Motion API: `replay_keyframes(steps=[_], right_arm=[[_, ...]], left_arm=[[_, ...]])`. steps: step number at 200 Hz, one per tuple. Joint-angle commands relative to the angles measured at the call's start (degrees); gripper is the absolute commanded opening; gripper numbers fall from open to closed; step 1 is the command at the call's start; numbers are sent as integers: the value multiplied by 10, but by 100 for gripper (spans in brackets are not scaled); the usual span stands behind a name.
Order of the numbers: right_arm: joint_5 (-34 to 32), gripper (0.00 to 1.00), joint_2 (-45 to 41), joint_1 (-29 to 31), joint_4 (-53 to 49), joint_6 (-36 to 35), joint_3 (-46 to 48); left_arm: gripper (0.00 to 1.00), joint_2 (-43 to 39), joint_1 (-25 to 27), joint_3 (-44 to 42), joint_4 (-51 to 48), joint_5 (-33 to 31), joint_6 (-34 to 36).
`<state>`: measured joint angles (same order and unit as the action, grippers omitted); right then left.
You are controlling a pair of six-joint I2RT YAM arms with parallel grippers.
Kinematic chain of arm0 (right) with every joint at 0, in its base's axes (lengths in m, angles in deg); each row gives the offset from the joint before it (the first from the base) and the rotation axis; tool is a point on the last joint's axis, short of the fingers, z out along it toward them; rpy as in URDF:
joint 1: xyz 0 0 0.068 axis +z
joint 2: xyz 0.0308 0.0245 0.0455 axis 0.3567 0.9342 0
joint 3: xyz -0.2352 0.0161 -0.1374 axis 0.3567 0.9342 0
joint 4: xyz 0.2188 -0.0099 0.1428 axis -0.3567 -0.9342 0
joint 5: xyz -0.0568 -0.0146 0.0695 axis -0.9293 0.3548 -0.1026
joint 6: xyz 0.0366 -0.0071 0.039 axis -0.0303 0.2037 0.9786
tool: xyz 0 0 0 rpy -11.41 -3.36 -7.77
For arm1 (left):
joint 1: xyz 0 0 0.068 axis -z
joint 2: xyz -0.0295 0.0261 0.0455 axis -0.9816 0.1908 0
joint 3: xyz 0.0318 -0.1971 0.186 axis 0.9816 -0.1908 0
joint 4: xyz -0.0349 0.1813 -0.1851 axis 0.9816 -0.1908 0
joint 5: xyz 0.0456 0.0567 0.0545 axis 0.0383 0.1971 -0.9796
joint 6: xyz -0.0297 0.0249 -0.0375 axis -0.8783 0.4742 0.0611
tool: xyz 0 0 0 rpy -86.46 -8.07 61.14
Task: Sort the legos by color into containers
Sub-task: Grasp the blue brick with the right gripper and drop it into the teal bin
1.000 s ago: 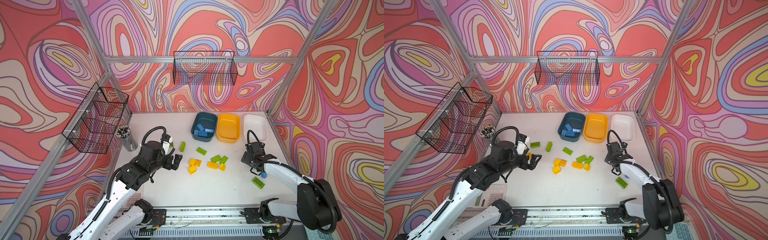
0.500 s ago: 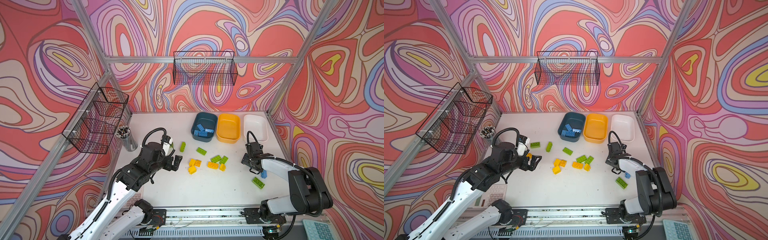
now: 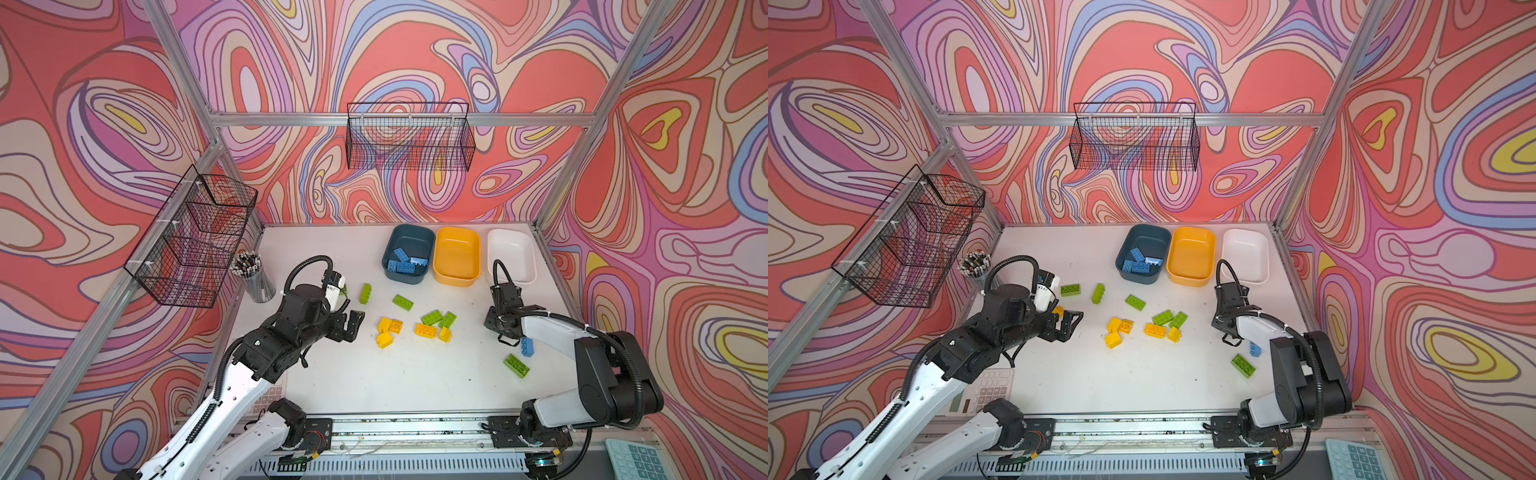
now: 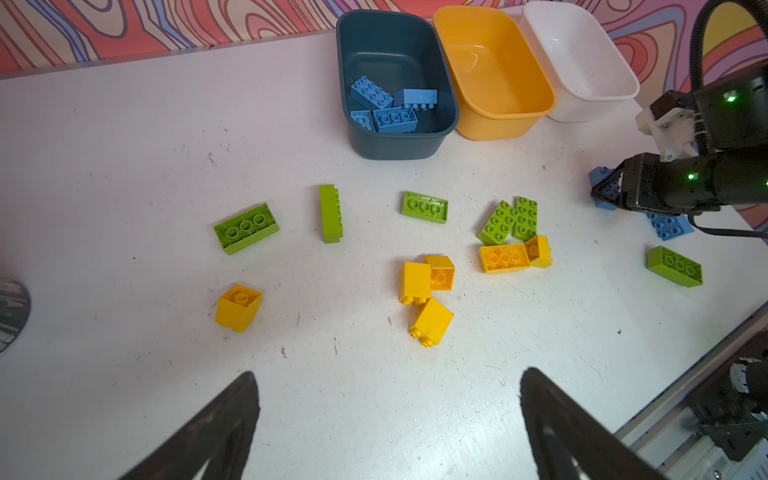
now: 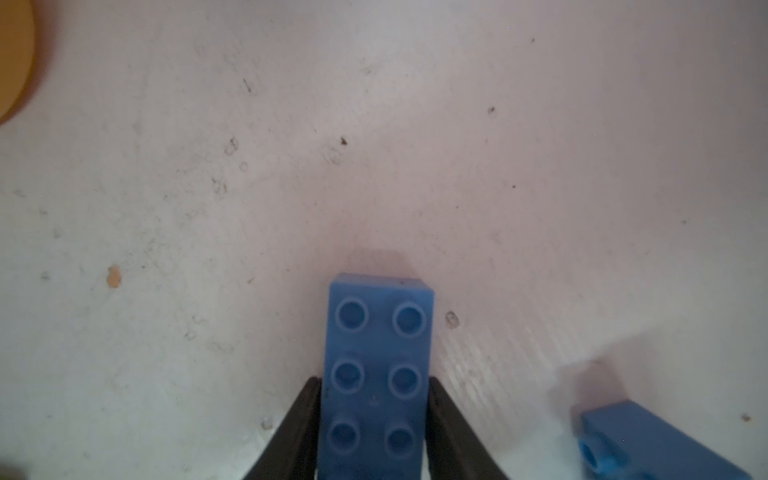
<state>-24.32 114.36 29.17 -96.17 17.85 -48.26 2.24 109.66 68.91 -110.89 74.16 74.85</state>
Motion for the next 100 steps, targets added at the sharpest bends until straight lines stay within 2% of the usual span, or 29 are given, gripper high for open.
replay_keyframes(steps=[1, 59, 100], right_arm=[[9, 30, -35, 3, -28, -10, -23], [26, 29, -101, 55, -113, -50, -122], [130, 29, -42, 117, -89, -68, -254]], left_arm=[[97, -1, -2, -6, 7, -5, 5], [97, -3, -1, -5, 6, -7, 5], [97, -4, -1, -6, 6, -11, 7]])
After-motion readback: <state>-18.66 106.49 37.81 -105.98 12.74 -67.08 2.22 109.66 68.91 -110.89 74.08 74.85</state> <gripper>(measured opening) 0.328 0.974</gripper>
